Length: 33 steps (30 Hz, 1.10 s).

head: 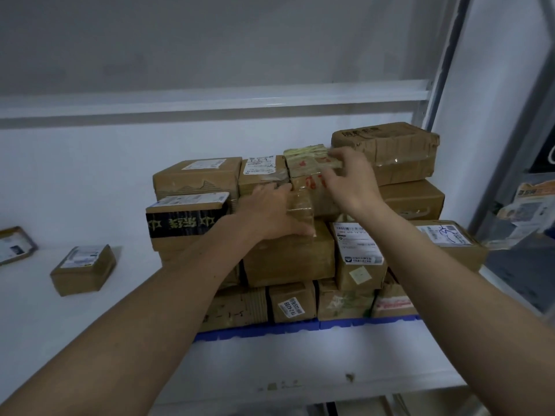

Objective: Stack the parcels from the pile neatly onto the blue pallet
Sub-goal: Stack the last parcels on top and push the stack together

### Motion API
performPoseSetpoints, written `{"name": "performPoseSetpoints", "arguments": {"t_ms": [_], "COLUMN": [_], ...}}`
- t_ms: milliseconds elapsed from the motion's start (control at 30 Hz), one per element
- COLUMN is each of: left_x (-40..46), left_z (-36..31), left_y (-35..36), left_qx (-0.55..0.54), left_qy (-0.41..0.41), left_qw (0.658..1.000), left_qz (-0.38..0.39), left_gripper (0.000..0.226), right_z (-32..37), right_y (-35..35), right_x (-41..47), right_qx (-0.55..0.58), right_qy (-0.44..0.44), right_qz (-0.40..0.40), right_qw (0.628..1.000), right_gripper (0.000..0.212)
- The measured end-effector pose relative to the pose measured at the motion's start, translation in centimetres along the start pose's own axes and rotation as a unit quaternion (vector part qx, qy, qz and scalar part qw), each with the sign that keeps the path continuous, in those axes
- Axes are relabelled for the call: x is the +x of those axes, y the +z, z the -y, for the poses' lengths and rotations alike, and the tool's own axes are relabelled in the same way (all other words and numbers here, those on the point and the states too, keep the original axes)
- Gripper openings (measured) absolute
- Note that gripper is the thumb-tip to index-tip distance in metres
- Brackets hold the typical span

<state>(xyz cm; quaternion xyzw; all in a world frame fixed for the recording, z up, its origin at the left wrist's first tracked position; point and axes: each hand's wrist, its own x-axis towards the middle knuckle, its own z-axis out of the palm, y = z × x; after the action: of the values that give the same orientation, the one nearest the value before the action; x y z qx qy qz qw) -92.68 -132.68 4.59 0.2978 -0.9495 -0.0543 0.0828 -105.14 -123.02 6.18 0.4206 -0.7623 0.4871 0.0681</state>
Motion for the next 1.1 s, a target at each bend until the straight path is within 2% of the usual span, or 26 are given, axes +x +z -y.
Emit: {"name": "performPoseSetpoints", "arguments": {"t_ms": [67, 167, 233, 300, 433, 500, 633, 767, 1100], "left_x": [-1.5, -4.7, -7.5, -10.4, -16.7, -19.5, -24.2, -27.3, -35.0], "left_z": [0.2, 1.6, 3.1, 4.9, 9.4, 11.7, 15.5, 18.9, 30.1], "left_y": [-0.9, -2.2, -2.6, -2.3, -0.5, 0.6, 1.6, 1.6, -0.2], "left_qx": [-0.061, -0.008, 0.03, 0.085, 0.14, 0.151, 0.116, 0.103, 0.087], "left_qy": [0.009, -0.003, -0.049, -0.116, -0.225, -0.266, -0.334, -0.368, -0.403], "left_qw": [0.995, 0.983, 0.977, 0.97, 0.953, 0.944, 0.93, 0.921, 0.91], "left_qz": [-0.08, -0.181, -0.204, -0.194, -0.147, -0.124, -0.097, -0.075, -0.039], "left_gripper": [0.076, 0.039, 0.026, 0.015, 0.022, 0.025, 0.025, 0.031, 0.039], "right_z": [2.1, 5.8, 8.0, 9.5, 11.5, 11.6, 12.1, 14.1, 23.5], "right_y": [0.1, 1.2, 2.7, 4.5, 9.1, 11.7, 15.8, 19.1, 28.1], "right_x": [-1.1, -3.3, -4.9, -6.4, -9.8, -11.3, -13.7, -16.0, -21.4], "right_qx": [-0.022, -0.081, -0.113, -0.134, -0.157, -0.148, -0.151, -0.195, -0.201], "right_qy": [-0.087, -0.191, -0.233, -0.259, -0.316, -0.346, -0.347, -0.341, -0.327], "right_qz": [0.025, 0.099, 0.152, 0.204, 0.31, 0.332, 0.399, 0.45, 0.496], "right_qw": [0.996, 0.973, 0.954, 0.935, 0.883, 0.865, 0.835, 0.802, 0.779], "right_gripper": [0.029, 0.022, 0.024, 0.022, 0.02, 0.019, 0.037, 0.058, 0.062]}}
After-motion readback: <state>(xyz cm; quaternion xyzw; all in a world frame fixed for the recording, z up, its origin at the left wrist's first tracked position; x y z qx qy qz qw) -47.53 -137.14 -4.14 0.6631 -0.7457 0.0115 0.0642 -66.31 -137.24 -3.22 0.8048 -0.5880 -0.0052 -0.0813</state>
